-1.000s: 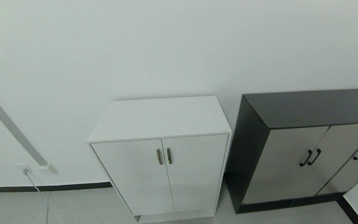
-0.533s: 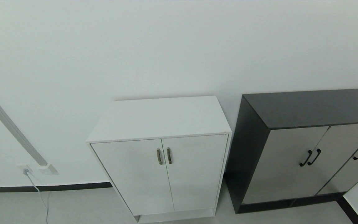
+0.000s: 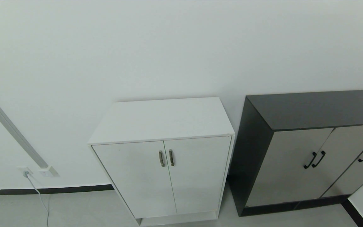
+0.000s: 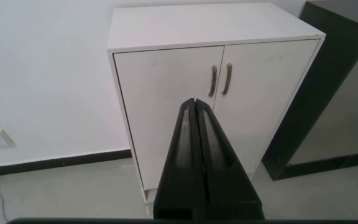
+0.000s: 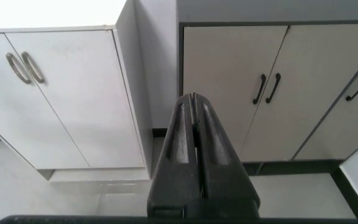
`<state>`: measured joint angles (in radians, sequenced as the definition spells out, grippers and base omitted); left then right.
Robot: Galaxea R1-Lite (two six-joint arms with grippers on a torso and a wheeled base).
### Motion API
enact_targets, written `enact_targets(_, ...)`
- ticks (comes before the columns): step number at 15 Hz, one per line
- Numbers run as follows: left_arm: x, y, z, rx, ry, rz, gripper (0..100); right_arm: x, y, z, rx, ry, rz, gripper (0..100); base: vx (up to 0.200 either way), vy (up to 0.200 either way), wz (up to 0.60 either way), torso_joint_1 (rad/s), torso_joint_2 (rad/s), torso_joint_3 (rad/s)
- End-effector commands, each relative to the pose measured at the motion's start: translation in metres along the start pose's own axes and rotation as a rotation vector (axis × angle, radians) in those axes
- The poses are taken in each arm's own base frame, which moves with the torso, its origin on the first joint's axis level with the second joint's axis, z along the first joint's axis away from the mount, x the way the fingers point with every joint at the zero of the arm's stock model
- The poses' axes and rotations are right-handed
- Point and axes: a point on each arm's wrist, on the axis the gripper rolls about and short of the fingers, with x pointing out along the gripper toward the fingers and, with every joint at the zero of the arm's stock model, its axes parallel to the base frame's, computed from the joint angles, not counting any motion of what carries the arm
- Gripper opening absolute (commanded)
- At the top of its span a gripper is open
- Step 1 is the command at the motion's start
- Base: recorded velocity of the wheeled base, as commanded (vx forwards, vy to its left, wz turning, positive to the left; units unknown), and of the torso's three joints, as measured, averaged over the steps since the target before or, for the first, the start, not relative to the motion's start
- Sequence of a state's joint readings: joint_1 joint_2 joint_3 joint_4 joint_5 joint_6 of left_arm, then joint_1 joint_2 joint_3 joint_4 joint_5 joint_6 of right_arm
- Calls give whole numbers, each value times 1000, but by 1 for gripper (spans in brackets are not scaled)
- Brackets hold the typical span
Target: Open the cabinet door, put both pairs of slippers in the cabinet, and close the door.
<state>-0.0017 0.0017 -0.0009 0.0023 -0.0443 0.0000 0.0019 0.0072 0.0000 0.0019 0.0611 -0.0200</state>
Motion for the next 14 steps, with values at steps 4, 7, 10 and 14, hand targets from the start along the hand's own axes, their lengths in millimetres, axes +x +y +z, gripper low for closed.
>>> enact_targets(4, 0, 0, 0, 0, 1, 0, 0, -1, -1, 0, 55, -12, -31, 0, 0, 0, 0, 0, 0, 0)
enact_targets(7, 0, 0, 0, 0, 1, 0, 0, -1, -2, 0, 63, -15, -83, 0, 0, 0, 0, 0, 0, 0)
enact_targets(10, 0, 0, 0, 1, 1, 0, 0, -1, -2, 1, 64, -16, -83, 0, 0, 0, 0, 0, 0, 0)
enact_targets(14, 0, 0, 0, 1, 1, 0, 0, -1, -2, 1, 61, -16, -80, 0, 0, 0, 0, 0, 0, 0)
